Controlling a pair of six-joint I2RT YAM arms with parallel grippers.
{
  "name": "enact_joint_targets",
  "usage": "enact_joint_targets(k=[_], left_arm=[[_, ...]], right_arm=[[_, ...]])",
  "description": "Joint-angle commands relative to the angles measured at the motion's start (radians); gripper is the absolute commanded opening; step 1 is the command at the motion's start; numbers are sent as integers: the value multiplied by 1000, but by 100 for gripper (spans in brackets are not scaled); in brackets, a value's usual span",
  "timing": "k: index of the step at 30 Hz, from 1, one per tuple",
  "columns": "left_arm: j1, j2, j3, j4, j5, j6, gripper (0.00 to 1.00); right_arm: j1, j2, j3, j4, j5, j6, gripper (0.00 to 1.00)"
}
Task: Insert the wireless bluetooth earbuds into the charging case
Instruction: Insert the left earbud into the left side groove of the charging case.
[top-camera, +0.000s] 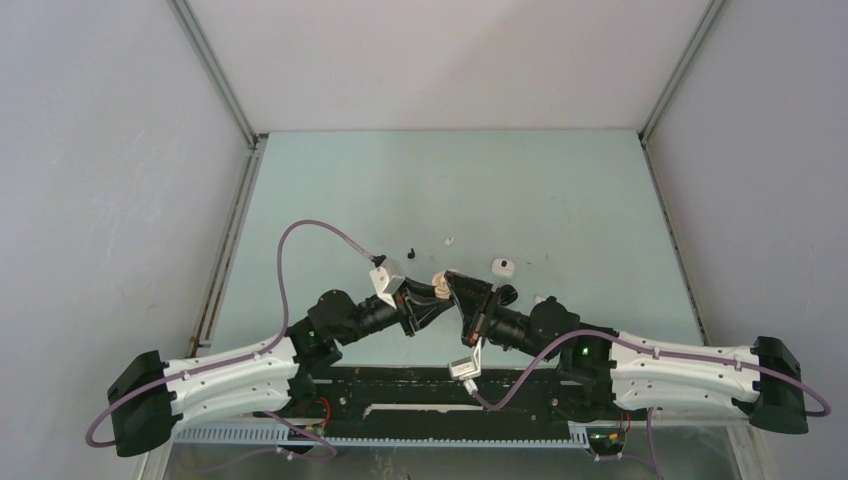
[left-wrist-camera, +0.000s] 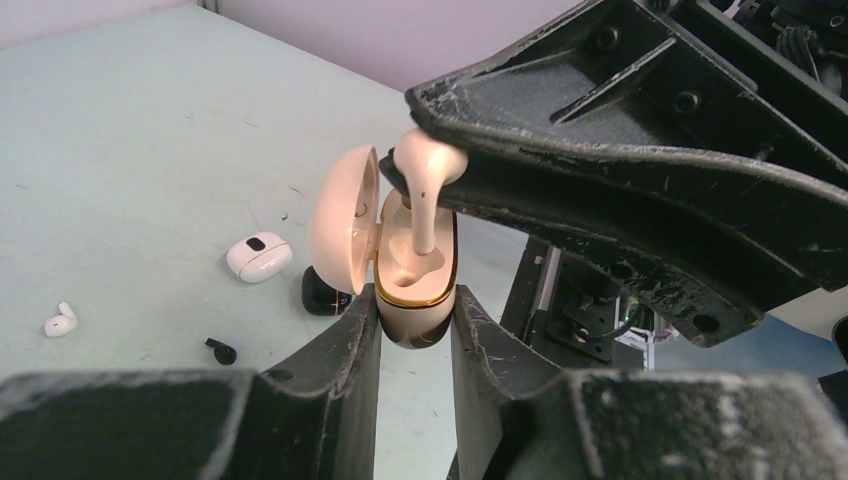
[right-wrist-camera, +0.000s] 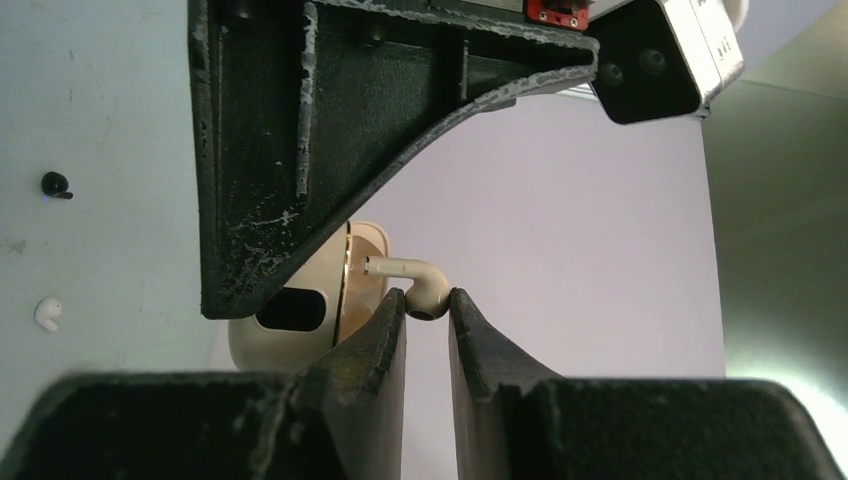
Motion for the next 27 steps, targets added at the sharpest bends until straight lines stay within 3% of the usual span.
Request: enact_joint_targets(k=[1,27], left_arm=[[-5,-17,22,22,23,36,0],[-10,-40,9,22,31,46,0]], right_arm=[[5,23,2,80,19,-40,0],[-1,75,1,62,34,-128,0]])
